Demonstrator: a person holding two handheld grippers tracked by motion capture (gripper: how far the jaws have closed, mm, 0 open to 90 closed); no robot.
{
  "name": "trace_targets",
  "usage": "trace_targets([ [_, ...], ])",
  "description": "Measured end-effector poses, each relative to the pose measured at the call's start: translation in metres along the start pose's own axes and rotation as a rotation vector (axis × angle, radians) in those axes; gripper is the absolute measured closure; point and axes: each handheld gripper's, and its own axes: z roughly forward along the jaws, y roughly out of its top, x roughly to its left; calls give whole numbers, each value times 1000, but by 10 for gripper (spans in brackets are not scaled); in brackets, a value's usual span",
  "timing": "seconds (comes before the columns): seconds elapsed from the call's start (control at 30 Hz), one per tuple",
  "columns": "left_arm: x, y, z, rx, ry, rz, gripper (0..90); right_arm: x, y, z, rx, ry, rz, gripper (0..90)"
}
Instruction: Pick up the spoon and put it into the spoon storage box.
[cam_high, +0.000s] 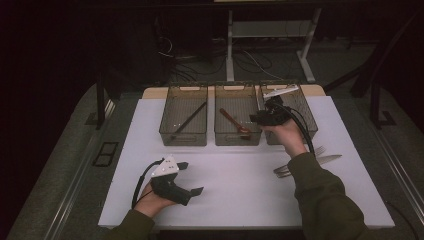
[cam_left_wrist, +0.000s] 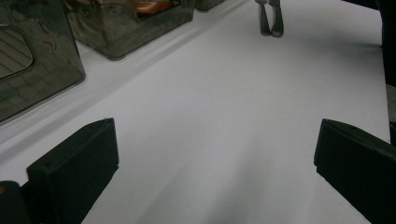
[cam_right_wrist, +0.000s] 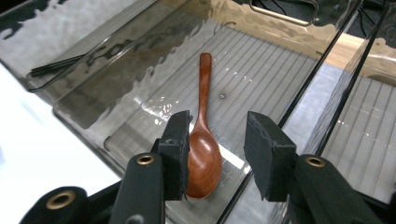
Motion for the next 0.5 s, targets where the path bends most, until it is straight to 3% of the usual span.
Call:
trace_targets([
  [0.5,0,0,0,2,3,-1,0,-4,-14,-36,-71,73,-23,469],
])
